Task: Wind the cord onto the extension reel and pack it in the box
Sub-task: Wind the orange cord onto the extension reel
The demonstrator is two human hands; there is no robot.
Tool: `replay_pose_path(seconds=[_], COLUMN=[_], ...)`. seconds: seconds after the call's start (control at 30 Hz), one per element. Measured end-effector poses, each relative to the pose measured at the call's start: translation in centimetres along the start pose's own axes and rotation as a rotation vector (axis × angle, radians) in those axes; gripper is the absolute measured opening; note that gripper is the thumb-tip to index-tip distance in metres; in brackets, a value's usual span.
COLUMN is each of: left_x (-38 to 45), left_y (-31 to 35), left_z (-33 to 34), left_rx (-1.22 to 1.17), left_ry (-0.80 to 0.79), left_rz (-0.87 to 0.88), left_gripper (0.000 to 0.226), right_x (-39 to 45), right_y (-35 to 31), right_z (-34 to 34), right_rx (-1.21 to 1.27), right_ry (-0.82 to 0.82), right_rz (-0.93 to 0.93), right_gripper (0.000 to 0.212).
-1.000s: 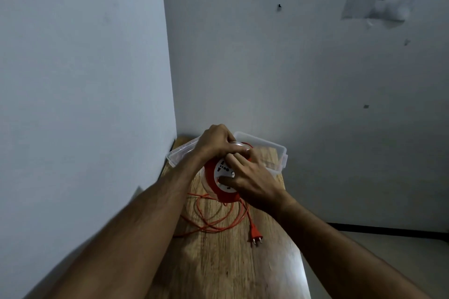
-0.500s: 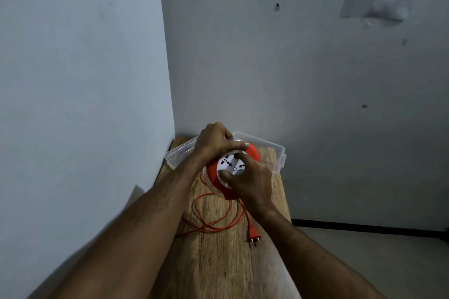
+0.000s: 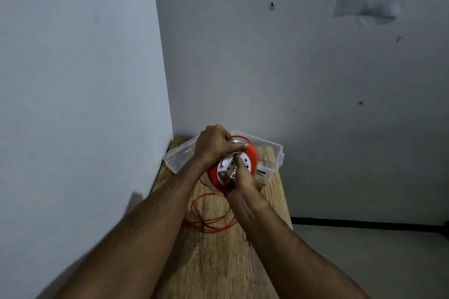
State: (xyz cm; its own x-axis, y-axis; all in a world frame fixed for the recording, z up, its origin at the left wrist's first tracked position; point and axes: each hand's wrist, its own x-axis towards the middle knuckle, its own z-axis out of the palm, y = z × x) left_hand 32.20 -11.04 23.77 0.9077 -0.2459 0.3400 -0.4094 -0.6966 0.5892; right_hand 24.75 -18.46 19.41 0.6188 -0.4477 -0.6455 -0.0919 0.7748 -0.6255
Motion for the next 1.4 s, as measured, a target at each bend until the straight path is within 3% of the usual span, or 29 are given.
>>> replay_pose_path(seconds=[0.07, 0.13, 0.17, 0.27, 0.33, 0.6, 0.77, 0.87, 0.97, 1.07, 1.2, 1.4], left_x=[0.2, 0.4, 0.5, 0.7, 0.8, 0.4, 0.3, 0.4, 0.5, 0.5, 0.0, -0.3], left_y=[-0.6, -0.9, -1.1, -1.2, -1.1, -0.2, -0.4, -0.3, -0.2, -0.1, -0.2, 0.0], left_z=[-0.3, -0.6, -0.8, -1.2, -1.4, -1.5, -1.3, -1.2, -1.2, -1.2, -0.9, -0.6], left_rx=[-0.052, -0.072, -0.068, -0.058, -0.064, -0.063, -0.061, -0.052, -0.105, -0.086, -0.113, -0.118], left_ry=[-0.01, -0.02, -0.033, -0.088, -0.115, -0.256, -0.206, -0.184, -0.157, -0.13, -0.093, -0.029], left_rz=[-0.039, -0.075, -0.083, -0.1, -0.102, -0.082, -0.024, -0.02, -0.034, -0.04, -0.063, -0.055], left_gripper=[0.061, 0.061, 0.062, 0.06, 0.056, 0.049, 0.043, 0.046, 0.053, 0.059, 0.056, 0.06], right_x=[-0.6, -1.1, -1.4, -0.5, 0.6, 0.1, 0.8, 1.3, 1.4, 1.1, 0.4, -1.5], right_y=[-0.3, -0.7, -1.2, -2.6, -3.2, -4.7, -5.2, -5.4, -5.3, -4.3, -2.8, -0.2], right_z=[-1.1, -2.6, -3.4, -5.4, -5.9, -5.3, -4.4, -3.8, -3.7, -3.8, -3.8, -3.1], right_rx=[-0.253, -0.604, -0.773, -1.338, -1.685, -1.916, -1.896, -1.857, -1.758, -1.602, -1.345, -0.888], right_ry=[-0.056, -0.174, -0.278, -0.601, -0.71, -0.693, -0.747, -0.749, -0.654, -0.602, -0.41, -0.137], right_rz=[-0.205, -0.722, -1.046, -1.798, -1.948, -2.095, -2.217, -2.196, -2.098, -1.933, -1.573, -1.046], right_gripper=[0.065, 0.029, 0.021, 0.034, 0.049, 0.063, 0.053, 0.065, 0.078, 0.068, 0.048, 0.056])
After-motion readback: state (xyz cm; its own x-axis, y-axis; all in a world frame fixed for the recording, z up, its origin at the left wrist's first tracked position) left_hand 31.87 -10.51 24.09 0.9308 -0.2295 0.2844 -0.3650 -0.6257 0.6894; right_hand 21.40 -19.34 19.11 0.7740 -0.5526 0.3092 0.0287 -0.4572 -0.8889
